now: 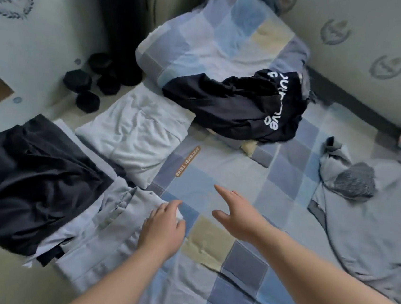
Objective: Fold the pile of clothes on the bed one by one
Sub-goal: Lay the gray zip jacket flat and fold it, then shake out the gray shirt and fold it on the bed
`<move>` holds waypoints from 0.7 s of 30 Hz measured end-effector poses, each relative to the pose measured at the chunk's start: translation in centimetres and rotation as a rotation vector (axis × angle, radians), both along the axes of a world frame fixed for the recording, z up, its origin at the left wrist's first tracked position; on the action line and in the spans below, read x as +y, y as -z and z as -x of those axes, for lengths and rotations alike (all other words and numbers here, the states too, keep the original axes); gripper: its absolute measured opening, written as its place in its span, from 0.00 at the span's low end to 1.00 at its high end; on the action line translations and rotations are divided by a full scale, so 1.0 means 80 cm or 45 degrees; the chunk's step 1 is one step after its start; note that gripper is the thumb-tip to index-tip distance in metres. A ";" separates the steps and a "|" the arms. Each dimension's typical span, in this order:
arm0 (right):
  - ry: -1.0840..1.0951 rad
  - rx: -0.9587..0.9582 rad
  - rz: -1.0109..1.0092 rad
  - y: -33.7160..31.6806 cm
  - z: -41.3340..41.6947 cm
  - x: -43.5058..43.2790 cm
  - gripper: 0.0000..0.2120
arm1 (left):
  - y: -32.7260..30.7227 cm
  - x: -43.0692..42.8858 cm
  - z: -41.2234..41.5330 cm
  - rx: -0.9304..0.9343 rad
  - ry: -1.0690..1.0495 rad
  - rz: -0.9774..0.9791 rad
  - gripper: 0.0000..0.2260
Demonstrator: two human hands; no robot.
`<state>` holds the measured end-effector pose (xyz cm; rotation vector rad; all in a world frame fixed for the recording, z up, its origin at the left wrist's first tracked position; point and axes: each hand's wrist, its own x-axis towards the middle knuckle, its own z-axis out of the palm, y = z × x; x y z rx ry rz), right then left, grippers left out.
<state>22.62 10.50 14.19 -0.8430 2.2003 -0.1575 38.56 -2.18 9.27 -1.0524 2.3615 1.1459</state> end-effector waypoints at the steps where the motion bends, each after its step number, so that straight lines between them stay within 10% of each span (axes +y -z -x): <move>1: 0.055 0.010 -0.016 -0.009 0.010 0.026 0.33 | -0.004 0.011 0.015 0.019 0.040 -0.008 0.22; 21: 0.951 0.009 -0.058 -0.170 0.014 0.703 0.32 | -0.150 0.531 0.224 0.065 0.879 0.020 0.26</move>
